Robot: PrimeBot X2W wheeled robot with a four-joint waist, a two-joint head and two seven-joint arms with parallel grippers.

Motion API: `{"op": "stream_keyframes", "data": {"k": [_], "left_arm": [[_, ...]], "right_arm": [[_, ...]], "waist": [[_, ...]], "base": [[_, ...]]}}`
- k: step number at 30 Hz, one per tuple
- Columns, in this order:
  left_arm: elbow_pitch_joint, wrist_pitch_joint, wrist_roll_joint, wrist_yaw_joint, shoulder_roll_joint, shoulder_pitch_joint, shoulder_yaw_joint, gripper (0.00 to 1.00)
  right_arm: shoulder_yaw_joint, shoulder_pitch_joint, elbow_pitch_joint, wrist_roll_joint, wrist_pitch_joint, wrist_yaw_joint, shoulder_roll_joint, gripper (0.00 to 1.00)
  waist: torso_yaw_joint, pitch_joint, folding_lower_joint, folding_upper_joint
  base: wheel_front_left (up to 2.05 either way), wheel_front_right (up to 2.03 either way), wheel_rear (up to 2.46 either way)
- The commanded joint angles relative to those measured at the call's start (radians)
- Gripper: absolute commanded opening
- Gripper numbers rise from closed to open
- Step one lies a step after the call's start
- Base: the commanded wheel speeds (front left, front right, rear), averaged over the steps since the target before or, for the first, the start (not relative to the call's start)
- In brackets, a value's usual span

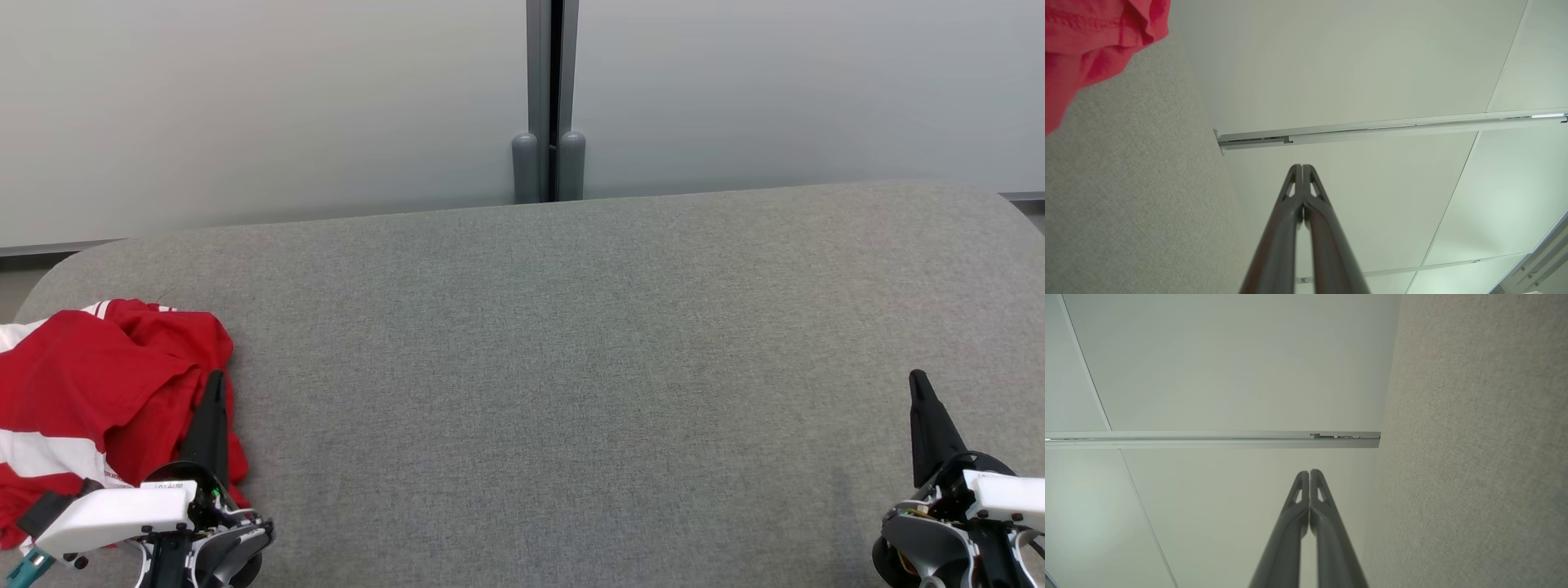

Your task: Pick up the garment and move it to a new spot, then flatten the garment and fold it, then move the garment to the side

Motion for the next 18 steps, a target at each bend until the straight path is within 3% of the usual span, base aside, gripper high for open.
{"op": "stream_keyframes", "data": {"k": [1, 18], "left_arm": [[0.001, 0.002, -0.001, -0.003, 0.003, -0.013, 0.002, 0.00], [0.001, 0.002, -0.001, -0.004, 0.003, -0.013, 0.002, 0.00]], "right_arm": [[0.001, -0.010, 0.001, -0.005, 0.002, 0.000, -0.001, 0.00], [0.001, -0.010, 0.001, -0.005, 0.002, 0.000, -0.001, 0.00]], "waist": [[0.000, 0.000, 0.0000, 0.0000], [0.000, 0.000, 0.0000, 0.0000]], "base": [[0.00, 0.00, 0.00], [0.00, 0.00, 0.00]]}}
